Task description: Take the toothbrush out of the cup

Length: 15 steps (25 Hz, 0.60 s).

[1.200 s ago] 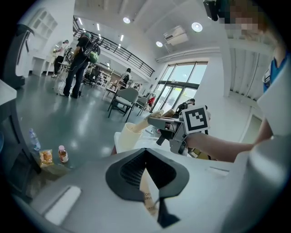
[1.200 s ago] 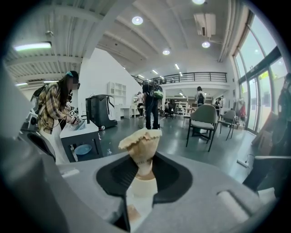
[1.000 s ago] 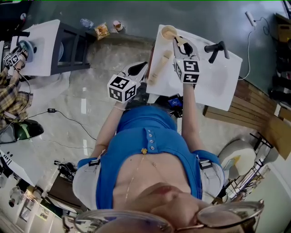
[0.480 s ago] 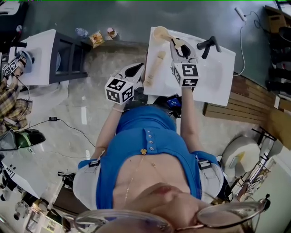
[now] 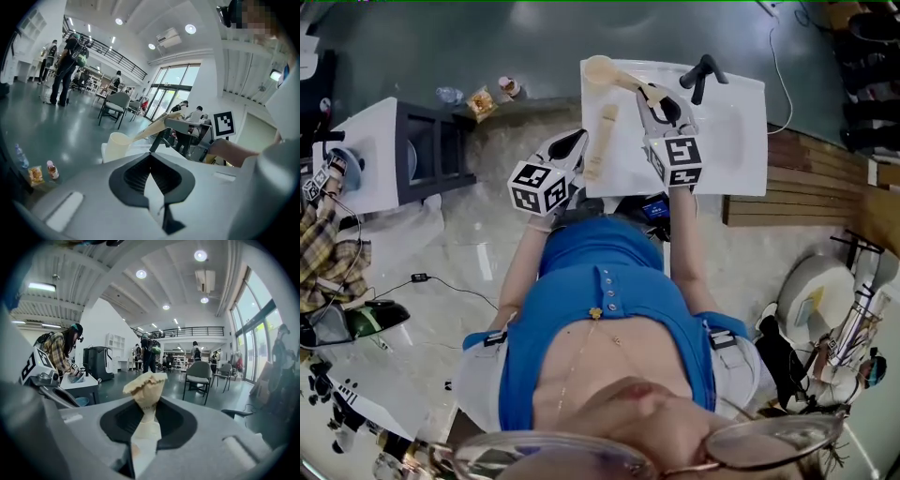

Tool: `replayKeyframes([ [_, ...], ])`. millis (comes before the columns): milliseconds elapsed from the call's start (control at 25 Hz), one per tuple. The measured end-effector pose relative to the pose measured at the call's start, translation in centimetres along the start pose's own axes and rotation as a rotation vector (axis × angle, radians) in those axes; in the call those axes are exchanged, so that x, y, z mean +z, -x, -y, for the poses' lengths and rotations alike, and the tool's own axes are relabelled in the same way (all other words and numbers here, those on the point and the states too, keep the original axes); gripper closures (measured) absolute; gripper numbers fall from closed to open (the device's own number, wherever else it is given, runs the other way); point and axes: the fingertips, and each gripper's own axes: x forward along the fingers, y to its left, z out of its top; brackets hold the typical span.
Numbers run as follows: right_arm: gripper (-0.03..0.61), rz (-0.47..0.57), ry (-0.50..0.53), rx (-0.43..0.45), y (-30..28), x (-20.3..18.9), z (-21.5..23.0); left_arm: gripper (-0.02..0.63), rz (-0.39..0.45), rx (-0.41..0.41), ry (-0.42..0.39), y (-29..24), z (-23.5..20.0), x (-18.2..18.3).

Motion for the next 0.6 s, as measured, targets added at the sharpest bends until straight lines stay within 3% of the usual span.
replayKeyframes([
  [600,0.503,0.007,-0.041,-0.049,5.8,-1.6,6.9,0.612,-0.045,-0.061,-0.035,-6.6,6.2,0.1],
])
